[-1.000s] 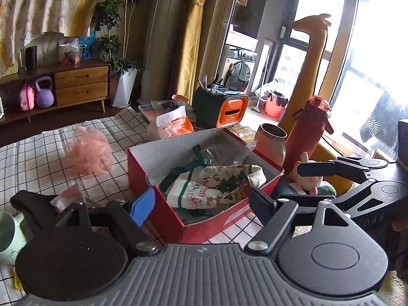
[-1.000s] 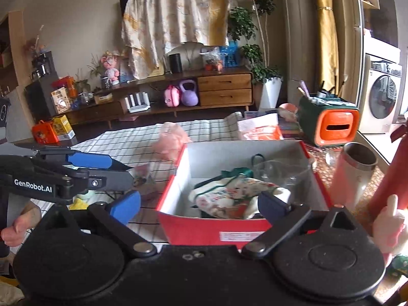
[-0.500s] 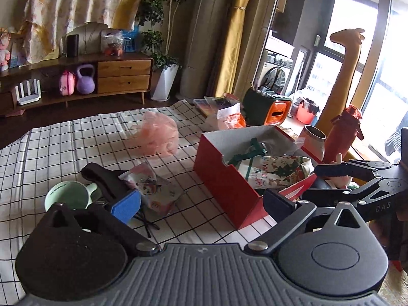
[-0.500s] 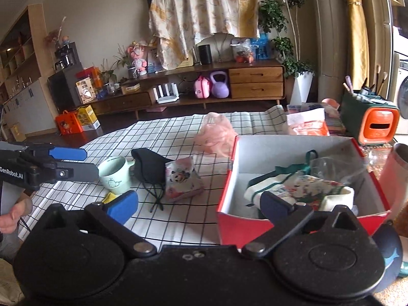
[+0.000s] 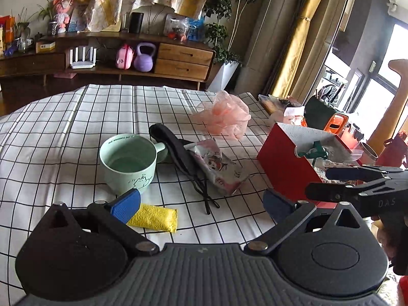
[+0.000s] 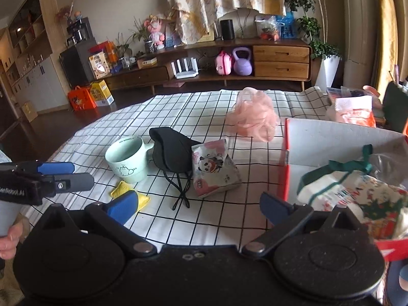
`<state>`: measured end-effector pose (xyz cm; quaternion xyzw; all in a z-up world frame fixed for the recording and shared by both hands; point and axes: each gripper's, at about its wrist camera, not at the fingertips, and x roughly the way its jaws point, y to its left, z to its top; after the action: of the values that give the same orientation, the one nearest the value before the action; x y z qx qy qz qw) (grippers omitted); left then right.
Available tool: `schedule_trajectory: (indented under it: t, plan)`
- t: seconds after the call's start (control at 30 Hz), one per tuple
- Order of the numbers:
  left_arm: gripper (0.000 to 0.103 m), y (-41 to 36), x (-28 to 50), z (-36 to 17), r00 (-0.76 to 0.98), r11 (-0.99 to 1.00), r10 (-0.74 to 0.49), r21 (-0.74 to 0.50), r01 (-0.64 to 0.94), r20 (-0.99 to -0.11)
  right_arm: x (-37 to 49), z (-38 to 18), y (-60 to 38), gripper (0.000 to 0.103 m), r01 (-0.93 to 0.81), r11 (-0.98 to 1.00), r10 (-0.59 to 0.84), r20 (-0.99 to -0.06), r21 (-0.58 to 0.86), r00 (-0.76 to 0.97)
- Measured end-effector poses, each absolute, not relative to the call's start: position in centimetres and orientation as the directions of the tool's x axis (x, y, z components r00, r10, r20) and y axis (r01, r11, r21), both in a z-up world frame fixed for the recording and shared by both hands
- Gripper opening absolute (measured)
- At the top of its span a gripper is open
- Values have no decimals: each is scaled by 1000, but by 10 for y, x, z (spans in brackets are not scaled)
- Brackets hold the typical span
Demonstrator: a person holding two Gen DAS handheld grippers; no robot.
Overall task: Organize soft objects
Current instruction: 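Withdraw both open grippers from the box toward the table items, then grasp the yellow sponge pad with the left gripper while the right grasps the panda snack bag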
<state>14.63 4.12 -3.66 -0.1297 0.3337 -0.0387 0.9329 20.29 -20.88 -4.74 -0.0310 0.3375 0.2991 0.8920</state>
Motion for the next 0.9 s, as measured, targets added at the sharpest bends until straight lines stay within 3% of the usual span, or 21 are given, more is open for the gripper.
schedule_trajectory:
  t: [0.37, 0.9]
  plan:
    - [103, 51, 164, -83, 720, 959, -143, -274, -69, -679, 263, -77, -154, 101, -590, 806, 457, -695, 59, 555]
    - [103, 59, 189, -124, 710, 968, -75, -221, -115, -700, 335, -123, -116, 101, -555, 831, 365, -792, 40, 489]
